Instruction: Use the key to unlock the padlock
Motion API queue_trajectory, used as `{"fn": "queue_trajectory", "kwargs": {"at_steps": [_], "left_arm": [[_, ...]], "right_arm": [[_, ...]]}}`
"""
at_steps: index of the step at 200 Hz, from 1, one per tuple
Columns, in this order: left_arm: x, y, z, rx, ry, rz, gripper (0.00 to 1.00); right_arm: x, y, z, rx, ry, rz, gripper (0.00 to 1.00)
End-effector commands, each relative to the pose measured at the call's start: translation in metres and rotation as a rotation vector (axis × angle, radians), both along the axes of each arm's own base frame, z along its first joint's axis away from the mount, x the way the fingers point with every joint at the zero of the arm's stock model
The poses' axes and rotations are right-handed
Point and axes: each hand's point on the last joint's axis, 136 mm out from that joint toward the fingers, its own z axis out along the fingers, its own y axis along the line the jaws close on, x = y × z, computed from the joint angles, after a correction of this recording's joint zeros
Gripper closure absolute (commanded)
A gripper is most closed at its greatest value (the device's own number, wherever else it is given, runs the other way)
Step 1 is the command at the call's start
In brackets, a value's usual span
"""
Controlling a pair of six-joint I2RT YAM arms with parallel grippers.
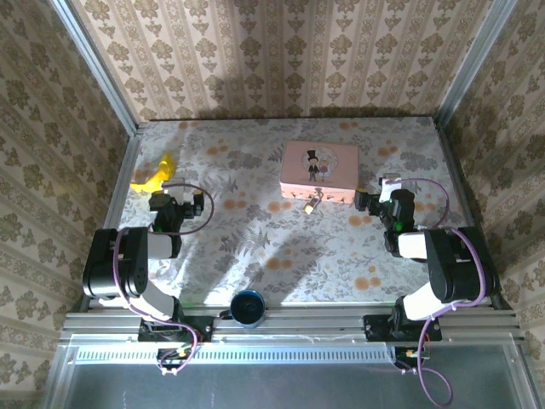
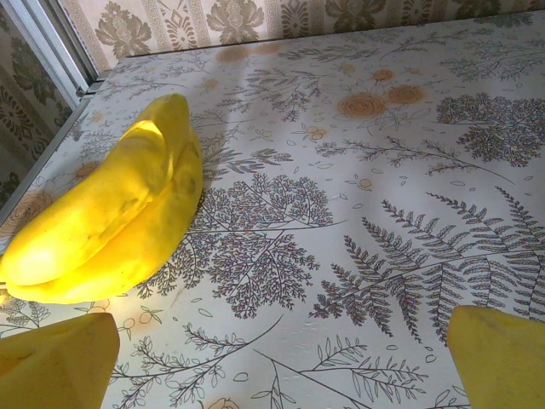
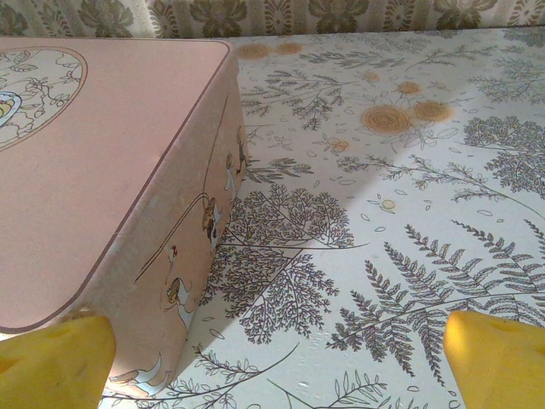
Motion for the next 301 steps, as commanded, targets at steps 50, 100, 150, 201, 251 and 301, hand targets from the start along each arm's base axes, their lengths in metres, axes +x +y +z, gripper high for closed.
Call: {"fn": "queue_trajectory", "kwargs": {"at_steps": [50, 100, 150, 201, 251, 301], "left_arm": [[0.001, 0.0, 0.004, 0.02, -0.02, -0.003, 0.0], [0.002, 0.0, 0.005, 0.018, -0.02, -0.002, 0.0], [0.003, 0.003, 0.004, 0.002, -0.013, 0.004, 0.0], [0.001, 0.005, 0.015, 0.001, -0.021, 0.01, 0.0], [-0.01, 0.011, 0.055, -0.046, 0.011, 0.083, 0.0], [-0.05, -0.017, 0.065, -0.225, 0.16, 0.188, 0.0]], "right_arm": [[0.005, -0.001, 0.007, -0.009, -0.018, -0.007, 0.0], [0.005, -0.001, 0.007, -0.009, -0.019, -0.005, 0.0], [0.006, -0.003, 0.007, -0.009, -0.007, -0.022, 0.0], [0.007, -0.012, 0.017, -0.011, 0.012, -0.076, 0.0], [-0.003, -0.026, 0.049, -0.007, 0.001, -0.169, 0.0], [-0.026, -0.046, 0.071, 0.009, 0.129, -0.315, 0.0]]}}
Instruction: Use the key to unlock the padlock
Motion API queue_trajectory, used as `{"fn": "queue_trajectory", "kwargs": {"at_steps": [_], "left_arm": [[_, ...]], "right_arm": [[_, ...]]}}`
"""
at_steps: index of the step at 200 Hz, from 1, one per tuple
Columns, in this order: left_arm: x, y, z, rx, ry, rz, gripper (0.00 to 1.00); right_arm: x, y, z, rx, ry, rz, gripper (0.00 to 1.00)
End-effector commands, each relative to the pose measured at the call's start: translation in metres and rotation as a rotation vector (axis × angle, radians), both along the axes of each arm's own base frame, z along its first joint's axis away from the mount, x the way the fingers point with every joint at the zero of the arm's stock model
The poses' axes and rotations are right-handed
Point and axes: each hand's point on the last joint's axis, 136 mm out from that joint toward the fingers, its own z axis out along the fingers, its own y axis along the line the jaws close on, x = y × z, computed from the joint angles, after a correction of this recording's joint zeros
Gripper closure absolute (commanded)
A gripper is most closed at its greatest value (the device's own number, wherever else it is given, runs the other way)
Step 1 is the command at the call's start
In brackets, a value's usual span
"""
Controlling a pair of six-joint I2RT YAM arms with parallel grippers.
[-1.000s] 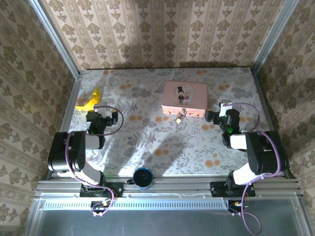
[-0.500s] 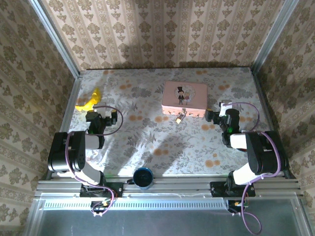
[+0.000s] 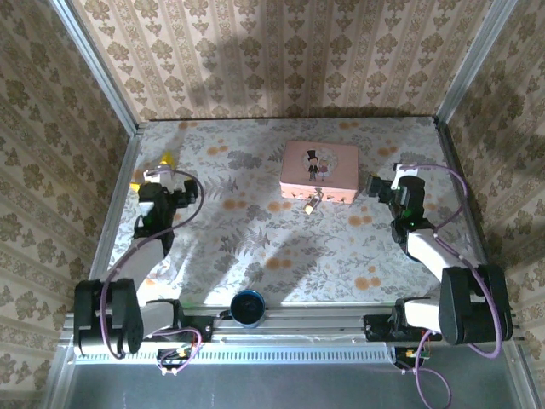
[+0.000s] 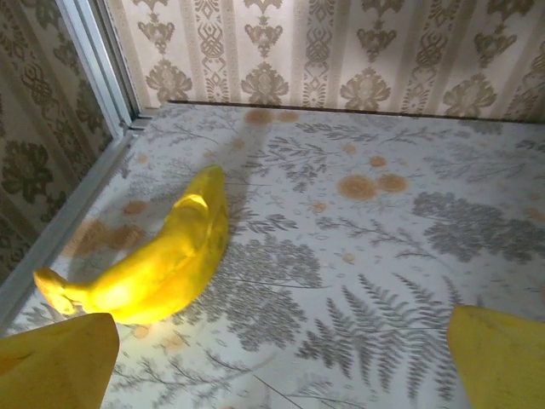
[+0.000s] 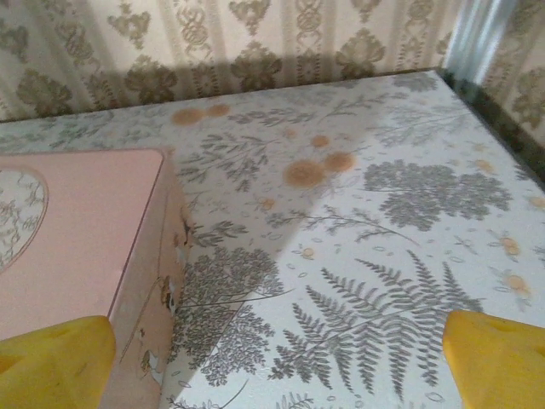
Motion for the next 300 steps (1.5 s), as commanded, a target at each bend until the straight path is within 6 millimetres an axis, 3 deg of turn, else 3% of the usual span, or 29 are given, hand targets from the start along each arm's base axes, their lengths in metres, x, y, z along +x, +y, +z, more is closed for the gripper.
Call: {"fn": "queue_trajectory", "kwargs": {"at_steps": [1, 51, 82, 113, 132, 179, 212, 300], "left_arm": [[-0.03, -0.014, -0.022, -0.087, 0.189, 0.085, 0.0], [-0.087, -0.073, -0.053, -0.091, 0.378, 0.093, 0.0], [-0.103, -0.103, -0.073, -0.106, 0.463, 0.052, 0.0], [-0.116, -0.103, -0.1, -0.093, 0.569, 0.072, 0.0], [-0.121, -0.094, -0.109, -0.086, 0.599, 0.098, 0.1], [-0.115, -0.089, -0.122, -0.18, 0.622, 0.099, 0.33], [-0.107, -0.098, -0.128, -0.176, 0.641, 0.073, 0.37], [-0.092, -0.116, -0.154, -0.168, 0.713, 0.054, 0.65]], "right_arm": [[-0.018, -0.015, -0.002, 0.012, 0.133, -0.112, 0.0], [-0.047, -0.013, 0.004, 0.065, 0.222, -0.167, 0.0], [-0.054, 0.004, 0.003, 0.112, 0.255, -0.111, 0.0], [-0.056, 0.019, 0.002, 0.083, 0.324, -0.087, 0.0], [-0.055, 0.029, 0.002, 0.046, 0.357, -0.075, 0.0], [-0.046, 0.048, 0.007, 0.014, 0.367, -0.041, 0.0], [-0.043, 0.055, 0.01, 0.033, 0.357, -0.035, 0.0], [-0.05, 0.061, 0.01, 0.056, 0.356, -0.024, 0.0]]}}
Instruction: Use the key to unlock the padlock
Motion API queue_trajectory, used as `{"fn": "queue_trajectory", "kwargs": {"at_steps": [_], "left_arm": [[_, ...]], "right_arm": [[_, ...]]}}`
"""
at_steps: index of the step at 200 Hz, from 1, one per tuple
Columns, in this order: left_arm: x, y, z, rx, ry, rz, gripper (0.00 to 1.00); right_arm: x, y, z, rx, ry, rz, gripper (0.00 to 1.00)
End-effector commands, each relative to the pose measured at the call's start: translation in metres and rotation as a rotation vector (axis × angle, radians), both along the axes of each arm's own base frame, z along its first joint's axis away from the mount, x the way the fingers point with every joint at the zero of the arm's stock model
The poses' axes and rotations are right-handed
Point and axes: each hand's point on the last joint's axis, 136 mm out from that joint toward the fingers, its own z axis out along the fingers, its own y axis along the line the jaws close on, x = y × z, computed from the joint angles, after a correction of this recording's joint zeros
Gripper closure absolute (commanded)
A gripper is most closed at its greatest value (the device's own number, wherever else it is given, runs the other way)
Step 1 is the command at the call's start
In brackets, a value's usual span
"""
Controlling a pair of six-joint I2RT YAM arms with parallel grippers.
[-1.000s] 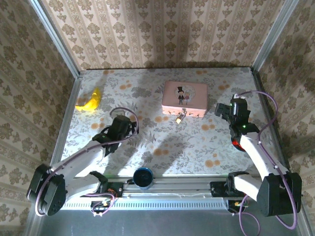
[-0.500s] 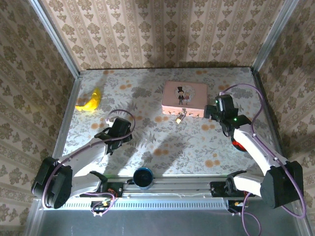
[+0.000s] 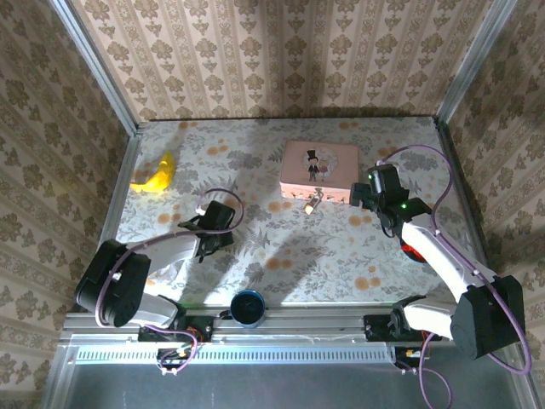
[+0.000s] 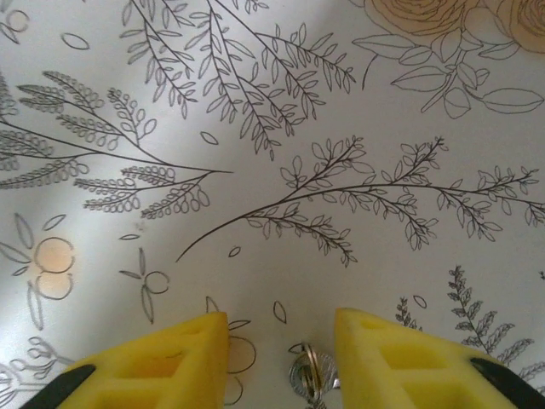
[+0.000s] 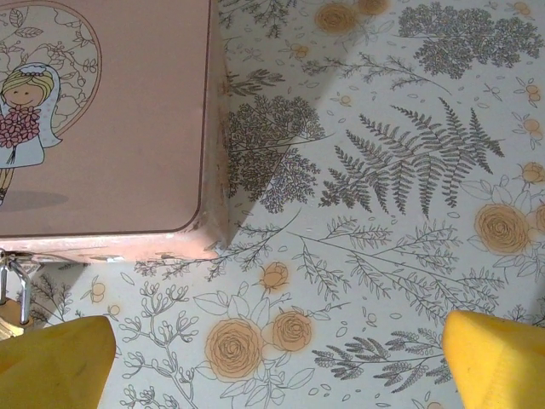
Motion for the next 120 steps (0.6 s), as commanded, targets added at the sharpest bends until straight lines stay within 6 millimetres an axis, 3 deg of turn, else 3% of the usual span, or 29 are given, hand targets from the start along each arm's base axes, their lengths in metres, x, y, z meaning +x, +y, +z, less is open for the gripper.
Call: {"fn": "queue_trajectory", "kwargs": {"at_steps": [1, 73, 120], "left_arm": [[0.011, -0.007, 0.005, -0.029, -0.013, 0.002, 0.65], [0.005, -0.006, -0.002, -0.043, 0.017, 0.022, 0.8], [0.004, -0.015, 0.0, -0.093, 0.02, 0.015, 0.82]], "right_arm": [[-0.002, -0.002, 0.012, 0.005, -0.024, -0.028, 0.0], [0.003, 0.004, 0.018, 0.024, -0.042, -0.01, 0.0], [0.01, 0.012, 0.02, 0.039, -0.05, 0.012, 0.0]]}}
